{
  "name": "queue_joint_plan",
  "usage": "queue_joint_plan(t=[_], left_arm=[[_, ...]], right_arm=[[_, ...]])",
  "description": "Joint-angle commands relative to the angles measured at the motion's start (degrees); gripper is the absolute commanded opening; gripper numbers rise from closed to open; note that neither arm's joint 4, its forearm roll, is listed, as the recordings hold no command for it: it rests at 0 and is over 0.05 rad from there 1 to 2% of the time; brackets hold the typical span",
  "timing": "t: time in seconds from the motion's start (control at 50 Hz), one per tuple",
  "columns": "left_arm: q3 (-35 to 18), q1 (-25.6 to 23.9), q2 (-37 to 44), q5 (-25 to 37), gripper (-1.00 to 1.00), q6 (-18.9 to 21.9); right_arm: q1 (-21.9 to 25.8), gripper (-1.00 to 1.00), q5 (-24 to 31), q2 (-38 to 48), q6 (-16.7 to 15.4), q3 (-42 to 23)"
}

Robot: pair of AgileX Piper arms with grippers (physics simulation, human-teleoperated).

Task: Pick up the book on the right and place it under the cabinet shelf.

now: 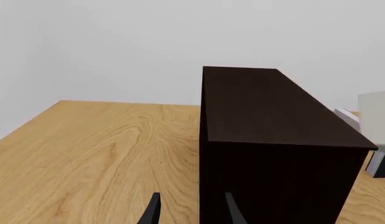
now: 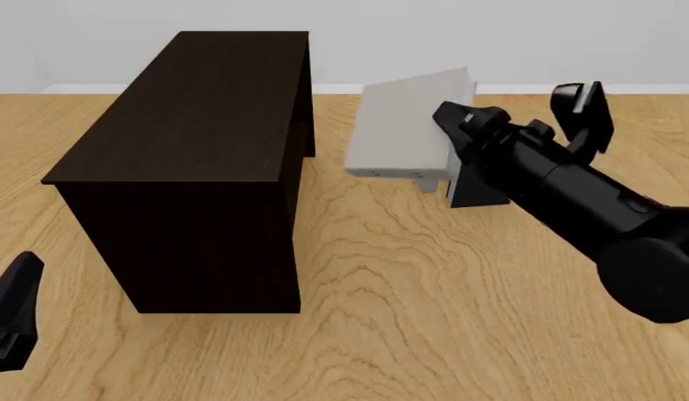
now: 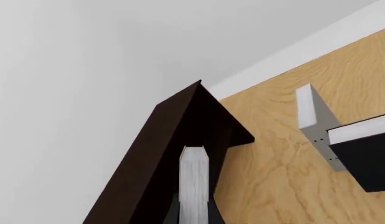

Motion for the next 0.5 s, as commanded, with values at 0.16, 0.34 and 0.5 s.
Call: queue_joint_plan(t=[0.16, 0.34, 0.5], left_arm=[[0.1, 0.2, 0.0, -0.1, 1.0, 0.1], [-0.3, 0.3, 0.0, 0.4, 1.0, 0.2], [-0.1, 0.3, 0.0, 0.3, 1.0, 0.3]], right_arm=[[1.0, -1.0, 5.7, 4.4, -0.5, -7.6], [1.0, -1.0, 7.9, 6.9, -0.5, -10.0], [0.9, -1.0, 6.9, 9.9, 1.1, -10.0]])
